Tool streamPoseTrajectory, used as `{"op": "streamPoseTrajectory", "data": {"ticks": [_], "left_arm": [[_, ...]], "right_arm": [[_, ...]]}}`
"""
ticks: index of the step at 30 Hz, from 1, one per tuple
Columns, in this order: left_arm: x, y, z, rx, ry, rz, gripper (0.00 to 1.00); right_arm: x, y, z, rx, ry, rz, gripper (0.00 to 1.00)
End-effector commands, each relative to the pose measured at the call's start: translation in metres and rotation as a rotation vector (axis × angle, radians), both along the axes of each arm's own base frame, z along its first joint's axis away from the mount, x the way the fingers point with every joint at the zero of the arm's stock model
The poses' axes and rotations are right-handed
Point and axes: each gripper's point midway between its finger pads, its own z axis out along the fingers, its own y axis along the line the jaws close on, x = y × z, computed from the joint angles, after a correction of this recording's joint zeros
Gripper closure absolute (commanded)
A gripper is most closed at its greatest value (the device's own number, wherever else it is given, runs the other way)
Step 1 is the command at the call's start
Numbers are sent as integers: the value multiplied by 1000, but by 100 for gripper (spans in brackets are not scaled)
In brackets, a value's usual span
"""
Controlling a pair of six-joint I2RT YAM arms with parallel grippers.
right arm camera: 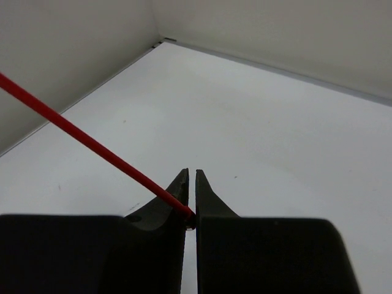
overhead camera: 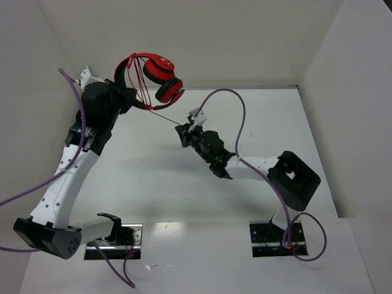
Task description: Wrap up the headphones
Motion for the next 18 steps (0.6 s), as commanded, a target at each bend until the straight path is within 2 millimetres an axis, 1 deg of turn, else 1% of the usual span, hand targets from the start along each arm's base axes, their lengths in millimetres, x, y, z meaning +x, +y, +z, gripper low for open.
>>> {"op": "streamPoseTrajectory", "data": {"ticks": [1,2,3,4,5,6,7,8,9,11,12,13,14,15,16,17,18], "left_arm": [[-23,-8,85,0,-247,-93,100],[-28,-9,71,28,-207,-113,100],[-41,-5,66,40,-204,-114,100],[-45,-4,52,44,-183,-115,100],[-46,-4,14,60,-93,-119,100],[-50,-5,2,64,-62,-130,100],[-56,-6,-7,65,-46,-146,100],[-58,-8,-33,81,14,-165,100],[-64,-17,-51,76,53,-217,100],[-69,-26,-78,70,118,-276,100],[-75,-40,-95,63,158,-369,100],[-76,-46,-103,70,184,-411,100],[-75,-52,-117,62,238,-440,100],[-82,-64,-125,62,245,-534,100],[-80,-68,-124,55,237,-555,100],[-83,-70,-123,61,232,-578,100],[-86,-78,-132,77,241,-649,100]], "right_arm": [[15,-37,17,-47,-84,-61,99],[17,-43,16,-64,-89,-61,99],[18,-49,27,-59,-108,-58,99],[23,-57,31,-72,-121,-47,99],[23,-61,26,-85,-109,-38,99],[22,-66,29,-97,-120,-34,99],[24,-69,27,-117,-122,-31,99],[23,-71,30,-128,-133,-14,99],[23,-72,24,-158,-126,-12,99],[17,-73,27,-203,-157,11,99],[15,-73,19,-226,-149,26,99],[14,-74,23,-227,-162,25,99],[12,-73,17,-238,-149,41,99],[9,-72,21,-231,-158,55,99],[9,-72,21,-231,-158,55,99],[6,-71,15,-230,-145,70,99],[5,-70,15,-230,-146,80,99]]}}
